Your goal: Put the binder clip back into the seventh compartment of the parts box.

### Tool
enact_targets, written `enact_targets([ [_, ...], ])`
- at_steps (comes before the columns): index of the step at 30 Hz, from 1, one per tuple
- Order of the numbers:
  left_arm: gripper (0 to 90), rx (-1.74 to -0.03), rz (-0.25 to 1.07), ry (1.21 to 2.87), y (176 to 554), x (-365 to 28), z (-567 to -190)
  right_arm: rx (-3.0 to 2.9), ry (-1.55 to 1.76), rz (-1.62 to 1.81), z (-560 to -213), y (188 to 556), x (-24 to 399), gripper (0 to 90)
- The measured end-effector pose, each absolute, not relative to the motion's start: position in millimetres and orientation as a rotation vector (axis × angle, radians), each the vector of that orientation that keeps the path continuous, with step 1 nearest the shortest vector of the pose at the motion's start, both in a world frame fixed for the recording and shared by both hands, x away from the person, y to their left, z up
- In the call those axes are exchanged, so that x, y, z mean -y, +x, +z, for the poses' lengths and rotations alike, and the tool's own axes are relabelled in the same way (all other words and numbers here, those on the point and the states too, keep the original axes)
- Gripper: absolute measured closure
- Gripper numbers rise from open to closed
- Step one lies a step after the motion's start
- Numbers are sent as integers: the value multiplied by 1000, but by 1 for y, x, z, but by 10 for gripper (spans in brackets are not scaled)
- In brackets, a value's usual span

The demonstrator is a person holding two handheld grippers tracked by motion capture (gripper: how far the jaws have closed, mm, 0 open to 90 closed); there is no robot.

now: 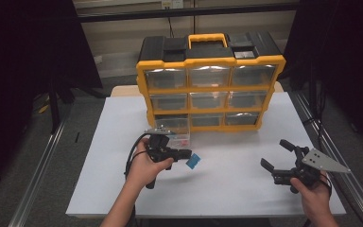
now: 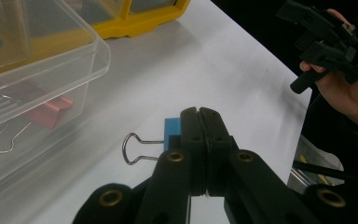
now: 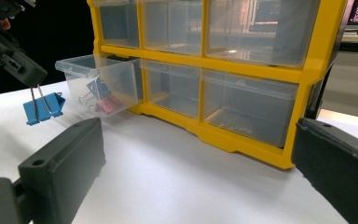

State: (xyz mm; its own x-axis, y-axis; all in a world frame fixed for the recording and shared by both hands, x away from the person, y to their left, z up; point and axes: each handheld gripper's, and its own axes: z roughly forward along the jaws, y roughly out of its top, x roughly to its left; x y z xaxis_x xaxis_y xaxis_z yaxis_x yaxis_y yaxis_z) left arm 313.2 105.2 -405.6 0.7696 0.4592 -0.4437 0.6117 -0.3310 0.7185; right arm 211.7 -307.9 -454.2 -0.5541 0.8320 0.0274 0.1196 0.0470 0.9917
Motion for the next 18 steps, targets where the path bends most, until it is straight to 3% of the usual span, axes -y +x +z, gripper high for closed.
enact_targets([
  [18,897,-822,-185,1983,319,-106,-393,-1738,958,1562,-454,211,308,21],
])
